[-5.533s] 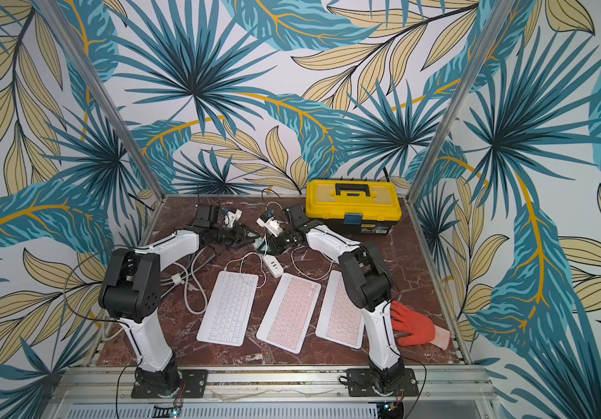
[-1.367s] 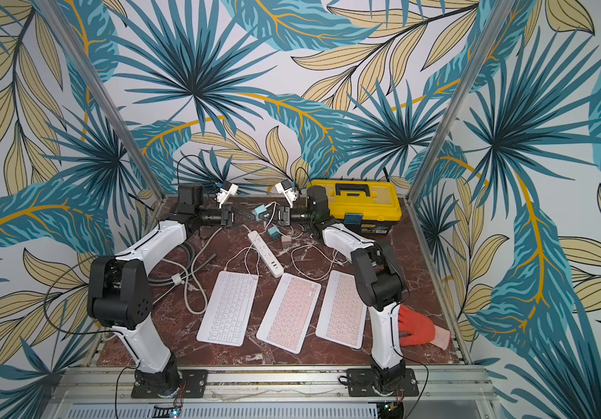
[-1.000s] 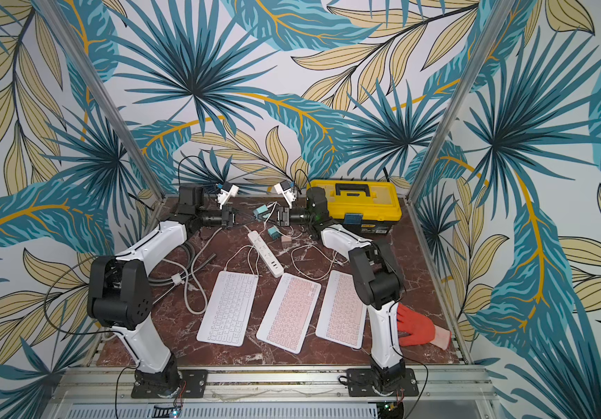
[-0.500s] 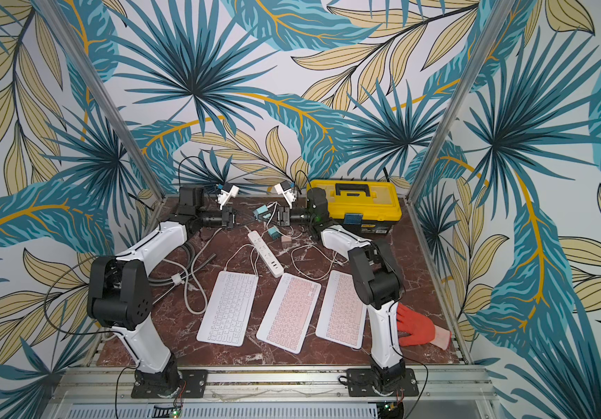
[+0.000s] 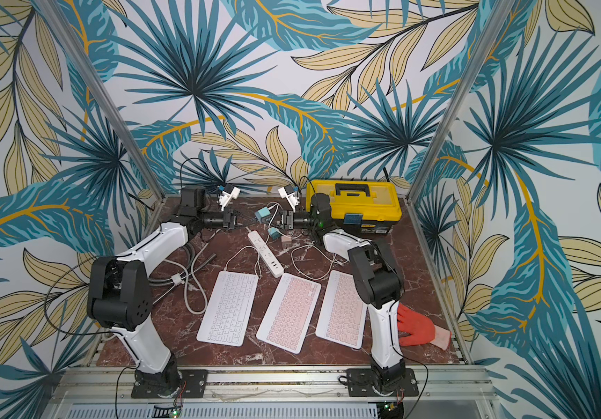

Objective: Unplug the wireless keyboard
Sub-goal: Remove the power cord from the plug.

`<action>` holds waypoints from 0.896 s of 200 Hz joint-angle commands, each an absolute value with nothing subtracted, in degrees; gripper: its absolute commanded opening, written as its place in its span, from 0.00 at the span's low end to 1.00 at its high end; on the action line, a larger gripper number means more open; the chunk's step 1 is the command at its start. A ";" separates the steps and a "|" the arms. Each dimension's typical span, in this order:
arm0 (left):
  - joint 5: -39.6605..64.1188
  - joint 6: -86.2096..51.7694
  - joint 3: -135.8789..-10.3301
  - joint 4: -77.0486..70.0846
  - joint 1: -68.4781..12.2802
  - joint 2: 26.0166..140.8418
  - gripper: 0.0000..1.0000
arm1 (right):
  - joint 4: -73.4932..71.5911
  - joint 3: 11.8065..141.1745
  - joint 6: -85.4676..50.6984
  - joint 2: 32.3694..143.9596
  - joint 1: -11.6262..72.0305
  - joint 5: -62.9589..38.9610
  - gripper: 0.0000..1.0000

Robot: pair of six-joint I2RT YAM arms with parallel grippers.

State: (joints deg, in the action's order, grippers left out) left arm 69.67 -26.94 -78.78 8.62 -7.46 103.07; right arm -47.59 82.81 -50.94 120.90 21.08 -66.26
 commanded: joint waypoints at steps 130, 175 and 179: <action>71.32 -26.28 -77.60 8.12 -7.65 100.62 0.00 | -65.06 85.52 -65.92 126.02 20.61 -68.82 0.11; 75.67 -25.36 -78.60 8.22 -7.66 101.13 0.46 | -64.60 85.67 -65.94 126.11 20.60 -68.91 0.10; 75.64 -25.05 -78.59 8.18 -7.65 100.89 0.49 | -64.32 85.76 -65.92 126.12 20.65 -68.91 0.10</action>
